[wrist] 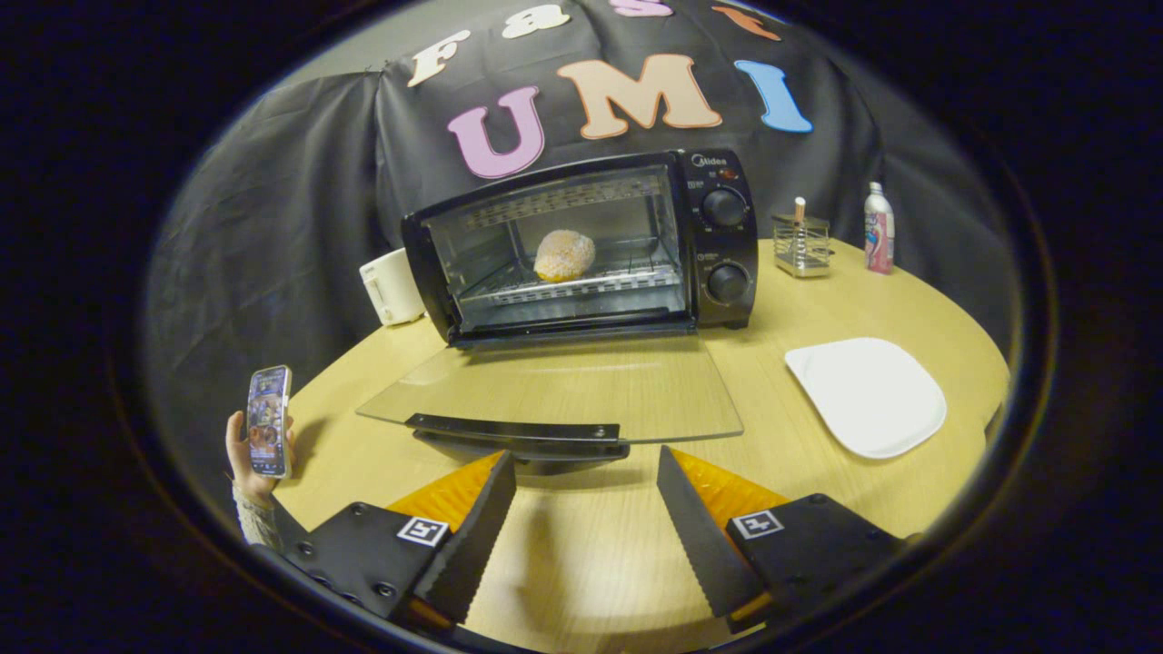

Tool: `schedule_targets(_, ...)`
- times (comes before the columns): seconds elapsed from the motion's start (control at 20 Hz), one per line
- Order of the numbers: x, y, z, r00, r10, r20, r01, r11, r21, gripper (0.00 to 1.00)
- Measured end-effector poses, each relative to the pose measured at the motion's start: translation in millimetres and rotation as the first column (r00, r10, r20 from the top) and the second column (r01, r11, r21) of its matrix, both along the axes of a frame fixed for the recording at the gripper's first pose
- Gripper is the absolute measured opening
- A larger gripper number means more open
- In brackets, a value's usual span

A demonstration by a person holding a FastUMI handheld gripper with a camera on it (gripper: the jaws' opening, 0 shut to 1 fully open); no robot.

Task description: Open the toaster oven, put the food inside, and close the toaster oven door.

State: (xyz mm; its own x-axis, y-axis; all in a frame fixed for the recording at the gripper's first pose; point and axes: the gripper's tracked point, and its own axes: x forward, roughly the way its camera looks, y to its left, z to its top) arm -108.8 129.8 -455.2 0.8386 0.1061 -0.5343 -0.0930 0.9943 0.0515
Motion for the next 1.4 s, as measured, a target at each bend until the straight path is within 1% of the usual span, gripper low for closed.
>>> schedule_targets(0.3, 19.5, 7.6, 37.0, 0.997, 0.001, 0.077, -0.007, 0.997, 0.077, 0.97)
schedule_targets(0.5, 26.9, 14.4, 49.9, 0.998, 0.015, 0.069, -0.022, 0.994, 0.108, 0.97)
schedule_targets(0.65, 35.1, 19.5, 61.0, 0.996, 0.022, 0.086, -0.032, 0.994, 0.109, 0.99)
schedule_targets(0.75, 40.3, 24.9, 69.4, 0.994, 0.035, 0.105, -0.046, 0.993, 0.106, 0.97)
schedule_targets(1.0, 55.4, 28.5, 89.1, 0.989, 0.026, 0.147, -0.046, 0.99, 0.13, 0.92)
schedule_targets(1.25, 72.8, 29.4, 104.4, 0.985, 0.024, 0.171, -0.051, 0.986, 0.157, 0.92)
schedule_targets(1.4, 81.2, 29.7, 111.7, 0.984, 0.033, 0.175, -0.06, 0.987, 0.15, 0.92)
